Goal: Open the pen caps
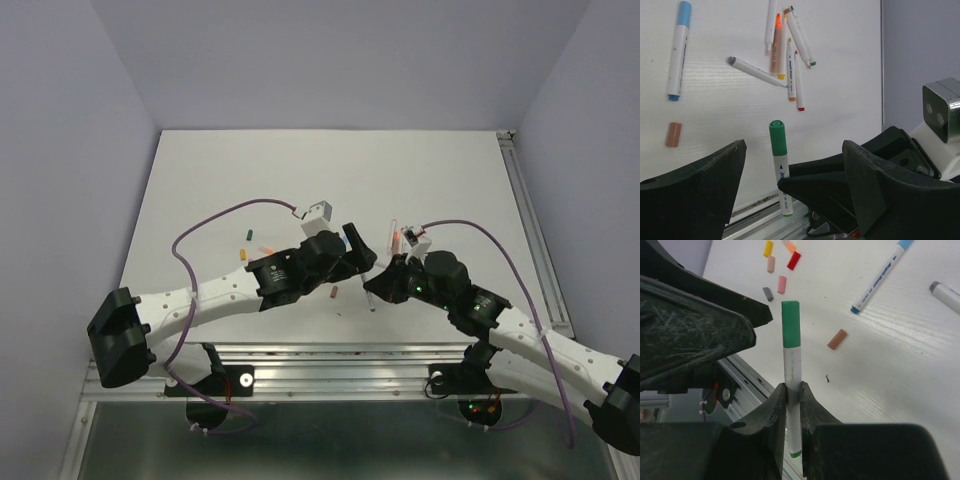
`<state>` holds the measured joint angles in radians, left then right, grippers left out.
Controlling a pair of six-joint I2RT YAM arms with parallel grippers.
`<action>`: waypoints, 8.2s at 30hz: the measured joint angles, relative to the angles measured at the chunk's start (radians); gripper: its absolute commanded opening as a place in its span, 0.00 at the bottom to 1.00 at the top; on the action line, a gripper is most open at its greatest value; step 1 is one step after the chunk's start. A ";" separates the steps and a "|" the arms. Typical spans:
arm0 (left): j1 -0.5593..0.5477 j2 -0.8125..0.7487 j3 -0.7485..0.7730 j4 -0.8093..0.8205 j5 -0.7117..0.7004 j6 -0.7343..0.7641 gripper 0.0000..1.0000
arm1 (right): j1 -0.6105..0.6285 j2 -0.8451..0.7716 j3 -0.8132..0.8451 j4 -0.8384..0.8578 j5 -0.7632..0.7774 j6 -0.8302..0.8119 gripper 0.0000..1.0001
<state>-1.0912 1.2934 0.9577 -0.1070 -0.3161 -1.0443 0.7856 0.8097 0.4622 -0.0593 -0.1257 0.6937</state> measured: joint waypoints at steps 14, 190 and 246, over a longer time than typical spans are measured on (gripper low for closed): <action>0.000 0.011 0.000 0.036 -0.006 -0.038 0.56 | 0.000 -0.024 0.000 0.111 -0.056 0.057 0.01; 0.292 0.830 0.618 -0.328 0.086 0.599 0.48 | -0.413 0.301 0.111 -0.385 0.467 0.029 1.00; 0.051 0.220 0.137 -0.038 -0.033 -0.185 0.00 | -0.168 0.157 -0.023 0.152 -0.264 0.139 0.39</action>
<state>-1.0397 1.5139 1.0943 -0.1452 -0.3489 -1.2289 0.6174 0.9668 0.4397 0.0925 -0.3901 0.8330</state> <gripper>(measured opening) 0.226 0.514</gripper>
